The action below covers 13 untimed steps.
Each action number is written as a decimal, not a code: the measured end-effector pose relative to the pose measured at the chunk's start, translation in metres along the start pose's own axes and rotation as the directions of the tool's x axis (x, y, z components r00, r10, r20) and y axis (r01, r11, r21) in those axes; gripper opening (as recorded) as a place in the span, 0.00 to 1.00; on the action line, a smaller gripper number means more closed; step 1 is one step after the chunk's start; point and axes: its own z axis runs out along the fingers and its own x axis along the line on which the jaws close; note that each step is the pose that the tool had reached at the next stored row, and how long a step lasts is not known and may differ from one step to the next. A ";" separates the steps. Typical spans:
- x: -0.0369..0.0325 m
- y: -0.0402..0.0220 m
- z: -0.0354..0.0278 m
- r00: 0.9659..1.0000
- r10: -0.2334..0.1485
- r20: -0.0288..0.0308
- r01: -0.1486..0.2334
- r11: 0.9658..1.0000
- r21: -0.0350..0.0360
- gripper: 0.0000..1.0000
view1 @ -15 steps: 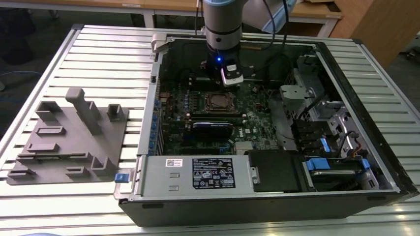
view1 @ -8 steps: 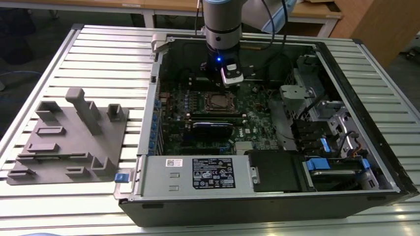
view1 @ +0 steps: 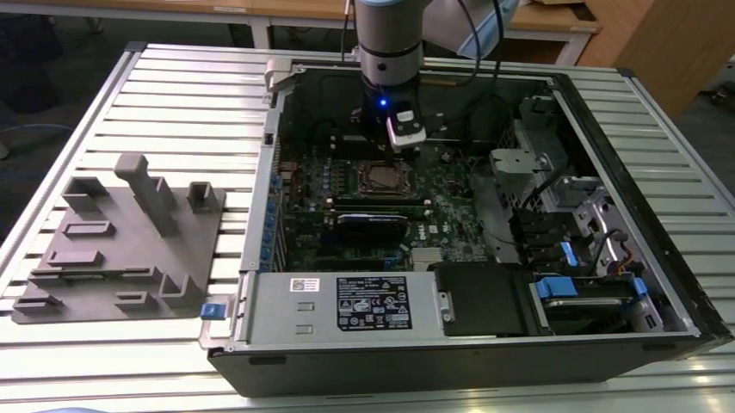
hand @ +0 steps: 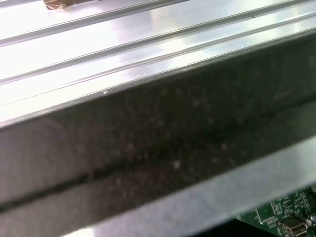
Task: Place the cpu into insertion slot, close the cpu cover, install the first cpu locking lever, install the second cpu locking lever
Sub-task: 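Install the first cpu locking lever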
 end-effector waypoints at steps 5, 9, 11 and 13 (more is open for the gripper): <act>0.0006 0.0025 0.0003 1.000 0.001 0.000 -0.001 1.000 0.000 0.11; 0.0006 0.0028 0.0004 1.000 0.001 0.000 -0.001 1.000 0.000 0.11; 0.0006 0.0029 0.0004 1.000 0.001 0.000 -0.001 1.000 0.000 0.11; 0.0006 0.0029 0.0002 1.000 0.003 -0.005 -0.003 1.000 -0.013 0.11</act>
